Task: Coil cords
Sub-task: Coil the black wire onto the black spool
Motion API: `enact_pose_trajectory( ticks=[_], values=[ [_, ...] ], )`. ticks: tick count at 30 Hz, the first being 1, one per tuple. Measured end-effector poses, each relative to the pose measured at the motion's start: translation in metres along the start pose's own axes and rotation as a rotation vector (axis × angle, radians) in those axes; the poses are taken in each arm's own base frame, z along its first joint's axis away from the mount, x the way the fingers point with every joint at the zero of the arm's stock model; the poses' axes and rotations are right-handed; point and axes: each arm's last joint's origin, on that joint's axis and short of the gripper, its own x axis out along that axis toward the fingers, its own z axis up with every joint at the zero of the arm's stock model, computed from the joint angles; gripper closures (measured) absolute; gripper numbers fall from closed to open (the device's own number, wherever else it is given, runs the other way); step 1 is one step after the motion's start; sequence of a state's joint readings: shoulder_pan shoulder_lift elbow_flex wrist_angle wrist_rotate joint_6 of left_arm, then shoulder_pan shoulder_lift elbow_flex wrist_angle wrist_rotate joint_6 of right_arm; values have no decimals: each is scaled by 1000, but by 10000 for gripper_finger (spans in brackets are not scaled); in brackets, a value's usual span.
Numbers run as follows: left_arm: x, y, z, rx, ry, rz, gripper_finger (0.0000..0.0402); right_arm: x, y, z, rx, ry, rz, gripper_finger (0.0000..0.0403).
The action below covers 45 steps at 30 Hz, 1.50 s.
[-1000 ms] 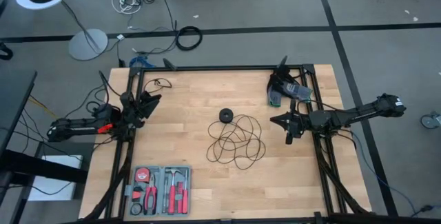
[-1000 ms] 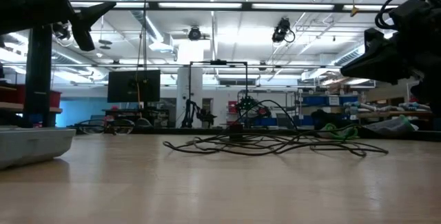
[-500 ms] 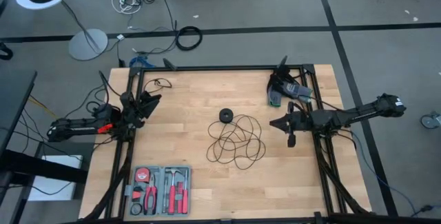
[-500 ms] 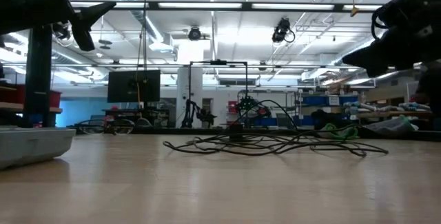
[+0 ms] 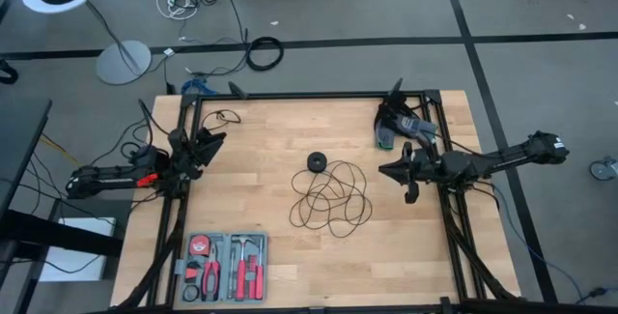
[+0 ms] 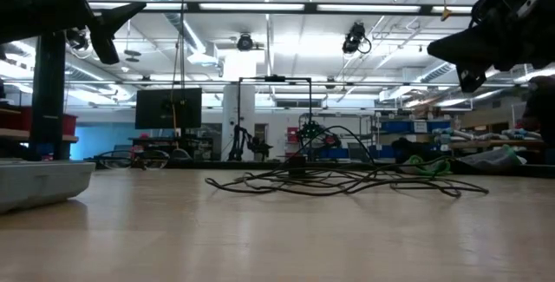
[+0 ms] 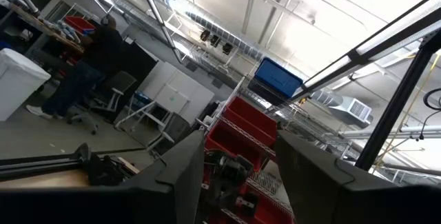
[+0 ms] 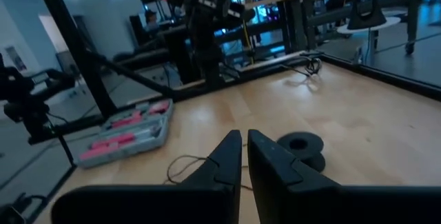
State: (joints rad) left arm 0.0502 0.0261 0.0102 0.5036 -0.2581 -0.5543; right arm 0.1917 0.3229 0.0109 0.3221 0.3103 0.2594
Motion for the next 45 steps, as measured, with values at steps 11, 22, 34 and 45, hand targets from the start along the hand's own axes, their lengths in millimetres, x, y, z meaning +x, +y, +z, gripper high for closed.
enact_pose_trajectory(
  ticks=[11, 22, 34, 45],
  values=[
    [0, 0, 0, 0, 0, 0, 218, 0, 1, 4, -38, -41, 6, 391],
    [0, 4, -7, 231, 86, 10, 218, 7, 11, 35, -56, 13, -14, 401],
    [-7, 21, -31, 352, 368, 133, 218, 52, 31, 110, -116, 323, -252, 402],
    [-8, 22, -33, 470, 402, 122, 218, 148, 8, 137, -79, 541, -370, 402]
  ],
)
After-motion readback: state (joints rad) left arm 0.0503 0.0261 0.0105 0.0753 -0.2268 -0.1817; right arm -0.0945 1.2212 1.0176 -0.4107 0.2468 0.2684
